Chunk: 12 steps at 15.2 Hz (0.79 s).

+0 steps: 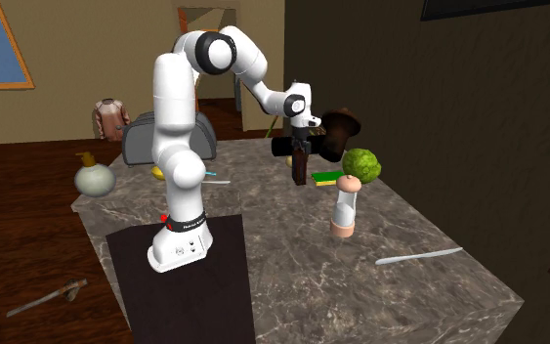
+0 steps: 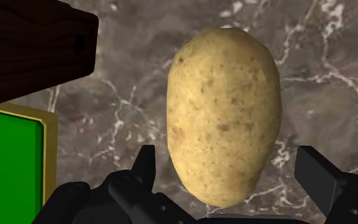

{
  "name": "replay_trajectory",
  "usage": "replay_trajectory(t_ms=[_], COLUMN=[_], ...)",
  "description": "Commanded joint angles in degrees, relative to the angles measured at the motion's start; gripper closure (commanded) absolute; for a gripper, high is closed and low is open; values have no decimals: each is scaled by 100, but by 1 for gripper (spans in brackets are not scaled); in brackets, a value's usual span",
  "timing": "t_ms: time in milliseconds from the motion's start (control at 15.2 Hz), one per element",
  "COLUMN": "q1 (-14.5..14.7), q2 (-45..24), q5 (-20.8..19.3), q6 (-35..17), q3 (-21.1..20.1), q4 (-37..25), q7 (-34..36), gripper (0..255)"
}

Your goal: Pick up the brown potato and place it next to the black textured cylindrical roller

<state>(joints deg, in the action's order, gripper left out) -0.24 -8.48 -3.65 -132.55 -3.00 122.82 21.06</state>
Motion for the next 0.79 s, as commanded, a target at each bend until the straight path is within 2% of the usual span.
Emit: replay_trajectory(t_ms=[0,198,726], q1=[-1,5,6], q2=[113,399,399], q5=[17,57,57], q6=[180,679,679], q3=[-4,-17,-17], q4=[-68,-281,-281], q7=[-15,-41,-41], gripper=[0,0,0])
